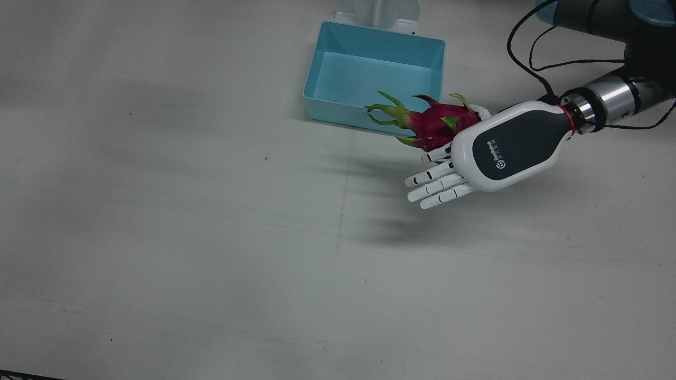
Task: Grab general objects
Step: 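Carry the dragon fruit with the left hand over the blue tray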
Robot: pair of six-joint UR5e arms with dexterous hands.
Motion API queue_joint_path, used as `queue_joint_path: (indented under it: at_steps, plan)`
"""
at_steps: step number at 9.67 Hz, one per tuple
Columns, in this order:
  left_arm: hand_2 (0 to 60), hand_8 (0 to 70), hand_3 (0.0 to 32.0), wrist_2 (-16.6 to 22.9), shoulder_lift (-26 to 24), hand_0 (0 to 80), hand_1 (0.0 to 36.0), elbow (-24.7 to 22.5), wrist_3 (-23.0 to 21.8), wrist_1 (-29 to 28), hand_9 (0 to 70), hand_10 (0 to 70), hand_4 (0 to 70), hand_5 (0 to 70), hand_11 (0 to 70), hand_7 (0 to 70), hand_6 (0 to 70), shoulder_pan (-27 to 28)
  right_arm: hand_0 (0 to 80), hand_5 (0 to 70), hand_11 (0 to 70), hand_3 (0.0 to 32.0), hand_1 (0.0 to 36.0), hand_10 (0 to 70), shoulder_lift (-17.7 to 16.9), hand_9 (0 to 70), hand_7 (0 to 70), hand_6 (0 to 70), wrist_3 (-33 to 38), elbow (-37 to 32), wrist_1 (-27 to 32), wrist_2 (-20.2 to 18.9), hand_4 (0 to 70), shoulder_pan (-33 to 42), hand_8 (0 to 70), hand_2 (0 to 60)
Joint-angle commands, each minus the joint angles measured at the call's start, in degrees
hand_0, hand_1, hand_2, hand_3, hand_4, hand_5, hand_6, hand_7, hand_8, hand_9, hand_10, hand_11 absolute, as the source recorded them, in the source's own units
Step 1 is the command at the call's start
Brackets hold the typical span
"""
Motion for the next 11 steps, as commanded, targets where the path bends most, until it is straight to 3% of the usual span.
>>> queue_joint_path:
  at_steps: [1,3,6,7,8,9,10,11]
  plan:
    - [60.0,0.6,0.0,5.0,-0.8,51.5,36.0,-4.6,-6.3,4.8,4.3,4.6,70.0,53.2,8.2,28.8,8.2,2.5,0.0,0.0,0.0,0.0,0.0,0.0,0.0,0.0,0.0,0.0,0.0,0.0,0.0,0.0,0.0,0.0,0.0,0.0]
    - [60.0,0.5,0.0,5.2,-0.8,53.0,36.0,-6.4,-7.2,8.5,4.2,3.7,70.0,53.4,7.1,28.0,7.5,7.2,0.0,0.0,0.0,0.0,0.0,0.0,0.0,0.0,0.0,0.0,0.0,0.0,-0.1,0.0,0.0,0.0,0.0,0.0]
    - [60.0,0.5,0.0,6.6,-0.6,54.5,36.0,-6.4,-12.2,7.1,4.3,4.5,70.0,53.5,8.2,28.5,7.7,11.0,0.0,0.0,0.0,0.0,0.0,0.0,0.0,0.0,0.0,0.0,0.0,0.0,-0.1,0.0,0.0,0.0,0.0,0.0]
    - [60.0,0.2,0.0,6.7,-0.2,54.7,32.7,-6.4,-12.2,6.7,3.8,3.3,70.0,50.4,6.2,26.2,6.2,11.6,0.0,0.0,0.0,0.0,0.0,0.0,0.0,0.0,0.0,0.0,0.0,0.0,-0.1,0.0,0.0,0.0,0.0,0.0]
    - [8.9,0.1,0.0,6.7,0.1,48.7,10.3,-6.2,-12.3,6.1,2.8,0.0,64.8,41.2,0.0,21.2,3.2,12.8,0.0,0.0,0.0,0.0,0.0,0.0,0.0,0.0,0.0,0.0,0.0,0.0,0.0,0.0,0.0,0.0,0.0,0.0]
    - [0.0,0.0,0.0,6.6,0.1,46.3,0.9,-6.2,-12.5,6.1,1.8,0.0,41.2,22.9,0.0,16.3,0.2,14.0,0.0,0.0,0.0,0.0,0.0,0.0,0.0,0.0,0.0,0.0,0.0,0.0,0.0,0.0,0.0,0.0,0.0,0.0]
    - [0.0,0.0,0.0,6.5,0.2,42.9,0.0,-6.2,-12.6,5.6,0.5,0.0,14.3,4.6,0.0,9.5,0.0,14.2,0.0,0.0,0.0,0.0,0.0,0.0,0.0,0.0,0.0,0.0,0.0,0.0,0.0,0.1,0.0,0.0,0.0,0.0]
    - [0.0,0.0,8.0,6.4,0.2,42.0,0.0,-6.2,-12.6,5.3,0.0,0.0,0.0,0.3,0.0,6.1,0.0,14.2,0.0,0.0,0.0,0.0,0.0,0.0,0.0,0.0,0.0,0.0,0.0,0.0,-0.1,0.0,0.0,0.0,0.0,0.0]
